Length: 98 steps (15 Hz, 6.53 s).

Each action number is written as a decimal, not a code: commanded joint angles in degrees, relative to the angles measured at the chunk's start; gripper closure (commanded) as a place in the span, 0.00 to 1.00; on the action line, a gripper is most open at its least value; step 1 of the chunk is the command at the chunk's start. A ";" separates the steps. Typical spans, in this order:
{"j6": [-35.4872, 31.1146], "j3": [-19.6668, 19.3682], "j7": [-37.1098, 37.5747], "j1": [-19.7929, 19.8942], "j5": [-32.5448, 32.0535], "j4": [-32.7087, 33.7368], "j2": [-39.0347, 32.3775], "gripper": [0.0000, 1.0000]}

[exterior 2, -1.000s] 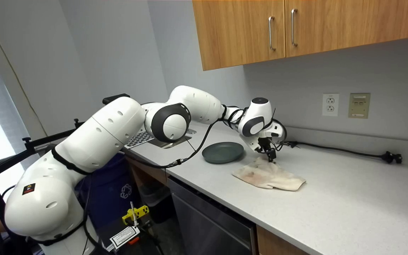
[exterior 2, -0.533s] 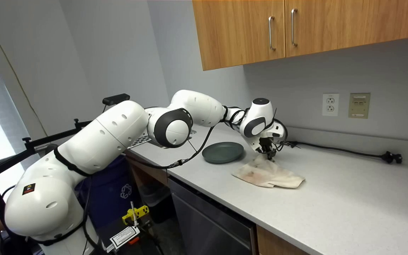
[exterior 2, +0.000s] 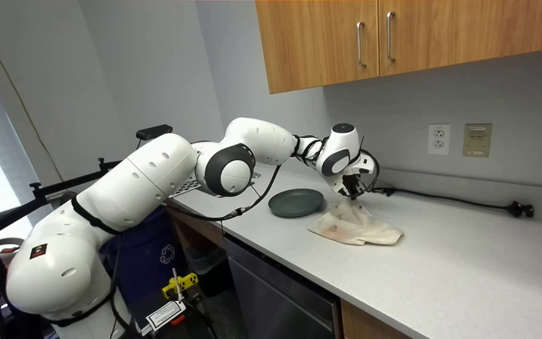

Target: Pick up the cloth from the counter then set it down again

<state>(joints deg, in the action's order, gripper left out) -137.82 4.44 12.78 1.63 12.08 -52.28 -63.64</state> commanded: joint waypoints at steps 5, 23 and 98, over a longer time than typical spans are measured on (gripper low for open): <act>-16.16 5.57 -13.77 -0.35 0.46 -9.14 9.88 1.00; -66.70 28.54 -26.27 13.61 0.13 -45.08 31.15 1.00; 0.46 77.71 -1.83 76.52 -17.90 -74.18 48.77 1.00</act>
<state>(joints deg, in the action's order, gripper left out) -138.88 83.42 9.66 79.63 -5.49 -125.73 -15.55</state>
